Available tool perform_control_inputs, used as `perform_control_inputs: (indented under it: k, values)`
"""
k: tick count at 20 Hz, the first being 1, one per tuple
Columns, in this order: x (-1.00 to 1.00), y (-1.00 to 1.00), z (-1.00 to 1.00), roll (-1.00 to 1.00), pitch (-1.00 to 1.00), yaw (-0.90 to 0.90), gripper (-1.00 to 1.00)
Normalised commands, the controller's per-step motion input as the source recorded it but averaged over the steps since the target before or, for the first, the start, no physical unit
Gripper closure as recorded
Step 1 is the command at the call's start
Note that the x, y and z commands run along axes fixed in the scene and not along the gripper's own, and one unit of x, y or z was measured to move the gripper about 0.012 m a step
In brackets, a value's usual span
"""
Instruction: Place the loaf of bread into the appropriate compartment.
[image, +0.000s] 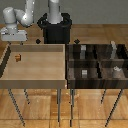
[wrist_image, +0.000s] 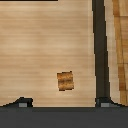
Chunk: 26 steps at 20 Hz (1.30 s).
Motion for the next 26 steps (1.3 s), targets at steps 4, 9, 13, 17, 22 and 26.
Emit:
perform_control_inputs:
  k: [4, 9, 13, 17, 22, 26]
  values:
    - [0.0, 0.0, -0.5, 0.0, 0.0, 0.0, -1.0]
    - [0.0, 0.0, -1.0, 0.0, 0.0, 0.0, -1.0]
    - [0.0, 0.0, -1.0, 0.0, 0.0, 0.0, -1.0]
    - [0.0, 0.0, -0.5, 0.0, 0.0, 0.0, 1.0]
    - [0.0, 0.0, 0.0, 0.0, 0.0, 0.0, 1.0]
    - [0.0, 0.0, 0.5, 0.0, 0.0, 0.0, 1.0]
